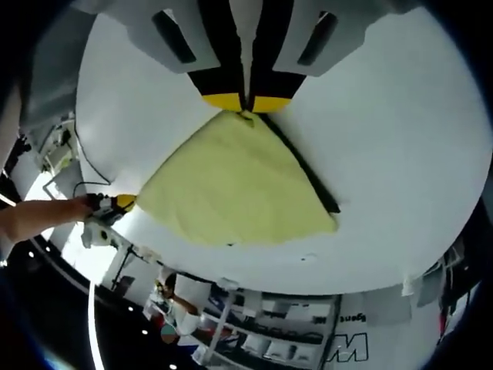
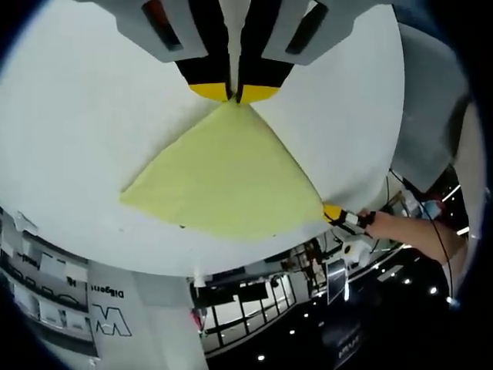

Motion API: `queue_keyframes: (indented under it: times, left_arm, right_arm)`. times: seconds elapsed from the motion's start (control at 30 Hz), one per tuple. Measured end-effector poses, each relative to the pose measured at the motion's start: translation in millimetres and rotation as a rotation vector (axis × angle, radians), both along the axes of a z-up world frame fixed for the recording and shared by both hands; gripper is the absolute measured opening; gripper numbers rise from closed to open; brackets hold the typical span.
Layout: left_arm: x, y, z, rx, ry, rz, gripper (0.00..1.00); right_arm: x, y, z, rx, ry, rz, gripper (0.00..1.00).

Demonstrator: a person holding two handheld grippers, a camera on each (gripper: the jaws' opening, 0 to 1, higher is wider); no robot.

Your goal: Fold the garment on the visible template until the final outline fits inside the template.

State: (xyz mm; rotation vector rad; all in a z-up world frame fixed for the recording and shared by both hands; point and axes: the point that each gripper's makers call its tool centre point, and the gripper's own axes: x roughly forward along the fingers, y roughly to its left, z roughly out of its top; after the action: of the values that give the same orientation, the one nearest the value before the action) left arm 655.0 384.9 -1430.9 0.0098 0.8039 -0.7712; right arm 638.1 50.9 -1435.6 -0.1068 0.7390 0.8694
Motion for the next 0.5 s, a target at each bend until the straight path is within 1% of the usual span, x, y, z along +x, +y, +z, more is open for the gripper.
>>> queue_keyframes:
  times: [0.07,0.1,0.17,0.2,0.27,0.3,0.37,0.4,0.43,0.47,0.5]
  left_arm:
    - [-1.5,3,1.7,0.027,-0.027,-0.038,0.0]
    - [-3.8,6,1.6,0.047,-0.03,-0.065,0.0]
    - [-6.1,13,2.9,0.095,-0.058,-0.123,0.0]
    - [-5.8,16,3.5,0.088,-0.06,-0.128,0.0]
    - [-6.6,18,5.1,0.122,-0.088,-0.181,0.0]
    - [-8.7,19,3.8,0.152,-0.102,-0.221,0.0]
    - [-13.4,19,-0.9,0.188,-0.105,-0.275,0.0]
    - [-12.5,20,-1.8,0.197,-0.114,-0.287,0.0]
    - [-15.2,20,-3.8,0.228,-0.135,-0.332,0.0]
    - [-15.0,21,-5.9,0.233,-0.141,-0.343,0.0]
    - [-15.8,20,-5.8,0.244,-0.163,-0.362,0.0]
  right_arm:
    - [0,0,0.5,0.0,-0.002,0.002,0.0]
    - [0,0,1.2,0.0,-0.003,0.005,0.0]
    - [1,-2,1.8,0.001,-0.004,0.007,0.0]
    - [1,-3,1.9,0.002,-0.004,0.007,0.0]
    - [0,-3,2.2,0.006,-0.002,0.011,0.0]
    - [-1,-3,2.2,0.006,-0.002,0.02,0.0]
    - [-3,-2,1.9,0.007,0.004,0.025,0.0]
    - [-3,-1,1.7,0.006,0.004,0.03,0.0]
    - [-4,-1,1.3,0.005,0.006,0.032,0.0]
    - [-4,-1,1.0,0.006,0.009,0.032,0.0]
    - [-5,-1,0.7,0.009,0.011,0.03,0.0]
